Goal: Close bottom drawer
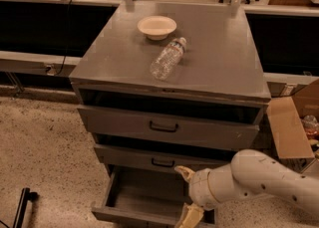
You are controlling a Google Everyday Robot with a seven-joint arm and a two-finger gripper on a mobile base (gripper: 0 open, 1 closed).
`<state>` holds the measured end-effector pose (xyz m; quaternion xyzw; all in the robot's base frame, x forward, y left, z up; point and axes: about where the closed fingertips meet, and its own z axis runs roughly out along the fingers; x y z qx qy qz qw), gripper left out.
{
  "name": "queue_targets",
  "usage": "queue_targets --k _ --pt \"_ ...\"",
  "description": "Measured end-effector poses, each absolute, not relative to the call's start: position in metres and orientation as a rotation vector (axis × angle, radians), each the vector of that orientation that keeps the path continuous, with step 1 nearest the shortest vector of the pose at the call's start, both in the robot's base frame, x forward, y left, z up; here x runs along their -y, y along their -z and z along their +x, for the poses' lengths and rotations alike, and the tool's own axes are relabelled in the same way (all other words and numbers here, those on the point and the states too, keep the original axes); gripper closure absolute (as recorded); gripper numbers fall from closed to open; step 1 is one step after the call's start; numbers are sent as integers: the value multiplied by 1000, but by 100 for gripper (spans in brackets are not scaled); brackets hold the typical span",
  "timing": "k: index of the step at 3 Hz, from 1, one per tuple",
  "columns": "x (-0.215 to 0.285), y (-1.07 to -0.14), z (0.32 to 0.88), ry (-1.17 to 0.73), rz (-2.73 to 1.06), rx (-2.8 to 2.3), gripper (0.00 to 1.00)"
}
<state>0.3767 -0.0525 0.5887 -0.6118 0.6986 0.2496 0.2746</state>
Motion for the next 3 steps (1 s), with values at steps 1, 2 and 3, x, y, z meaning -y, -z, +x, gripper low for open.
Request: queue_targets --k 1,2,3 --pt "47 -558 386 -687 -1576 -1861 0" --pt "43 -562 383 -671 -1589 -1863 0" --pt "25 -539 392 -640 -1615 -1757 0"
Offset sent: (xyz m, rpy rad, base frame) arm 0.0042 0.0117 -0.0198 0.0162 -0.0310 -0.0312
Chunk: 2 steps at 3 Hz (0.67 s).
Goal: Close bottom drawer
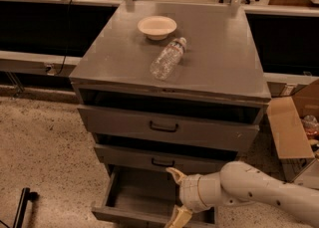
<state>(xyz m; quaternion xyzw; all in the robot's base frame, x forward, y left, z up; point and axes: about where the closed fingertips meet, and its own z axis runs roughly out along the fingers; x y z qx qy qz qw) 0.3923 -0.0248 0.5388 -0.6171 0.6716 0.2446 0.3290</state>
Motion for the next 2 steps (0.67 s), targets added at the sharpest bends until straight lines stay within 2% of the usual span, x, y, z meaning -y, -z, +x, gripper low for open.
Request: queue_targets --k 1,2 --pt "3 -476 387 -625 -1660 -1631 0" --pt "12 -410 389 -653 -1598 -1637 0"
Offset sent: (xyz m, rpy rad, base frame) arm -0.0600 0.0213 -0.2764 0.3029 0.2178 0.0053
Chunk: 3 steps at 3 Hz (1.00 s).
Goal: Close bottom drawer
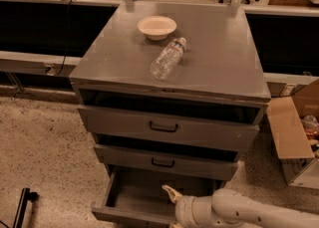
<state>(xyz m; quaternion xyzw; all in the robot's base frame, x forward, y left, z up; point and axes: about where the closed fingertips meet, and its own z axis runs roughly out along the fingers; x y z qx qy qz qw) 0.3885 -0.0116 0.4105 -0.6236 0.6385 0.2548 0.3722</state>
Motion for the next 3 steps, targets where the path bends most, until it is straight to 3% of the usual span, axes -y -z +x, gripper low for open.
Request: queue_targets --k 2,3 --pt "8 -359 383 -718 -1559 -1687 0" --pt "41 -308 379 -673 -1517 -1770 18"
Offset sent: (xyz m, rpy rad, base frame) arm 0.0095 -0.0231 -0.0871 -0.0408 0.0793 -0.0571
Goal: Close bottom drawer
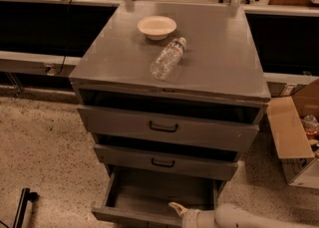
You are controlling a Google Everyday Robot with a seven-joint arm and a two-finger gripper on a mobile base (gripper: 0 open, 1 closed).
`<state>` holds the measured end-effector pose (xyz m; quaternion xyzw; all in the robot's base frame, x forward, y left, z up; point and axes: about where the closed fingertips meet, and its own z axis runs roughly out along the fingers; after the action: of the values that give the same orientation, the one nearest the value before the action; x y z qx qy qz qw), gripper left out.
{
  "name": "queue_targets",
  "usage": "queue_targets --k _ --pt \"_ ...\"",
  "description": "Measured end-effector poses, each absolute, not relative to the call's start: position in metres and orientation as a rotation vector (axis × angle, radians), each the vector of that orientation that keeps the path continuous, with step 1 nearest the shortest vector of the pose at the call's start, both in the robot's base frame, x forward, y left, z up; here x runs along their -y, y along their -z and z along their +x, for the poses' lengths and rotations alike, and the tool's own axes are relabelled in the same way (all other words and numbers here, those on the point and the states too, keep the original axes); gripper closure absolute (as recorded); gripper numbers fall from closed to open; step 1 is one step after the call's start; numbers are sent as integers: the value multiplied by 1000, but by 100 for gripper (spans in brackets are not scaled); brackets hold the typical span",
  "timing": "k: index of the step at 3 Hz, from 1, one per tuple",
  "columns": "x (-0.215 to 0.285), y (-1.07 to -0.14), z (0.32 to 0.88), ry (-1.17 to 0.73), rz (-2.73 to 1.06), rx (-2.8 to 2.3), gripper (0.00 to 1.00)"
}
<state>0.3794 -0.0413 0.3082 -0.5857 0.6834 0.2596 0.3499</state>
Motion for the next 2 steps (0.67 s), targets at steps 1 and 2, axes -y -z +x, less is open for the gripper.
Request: queue_targets --k 1,2 --pt "73 -263 369 -656 -1482 -1817 41" --pt "87 -246 362 -667 -1476 -1785 66"
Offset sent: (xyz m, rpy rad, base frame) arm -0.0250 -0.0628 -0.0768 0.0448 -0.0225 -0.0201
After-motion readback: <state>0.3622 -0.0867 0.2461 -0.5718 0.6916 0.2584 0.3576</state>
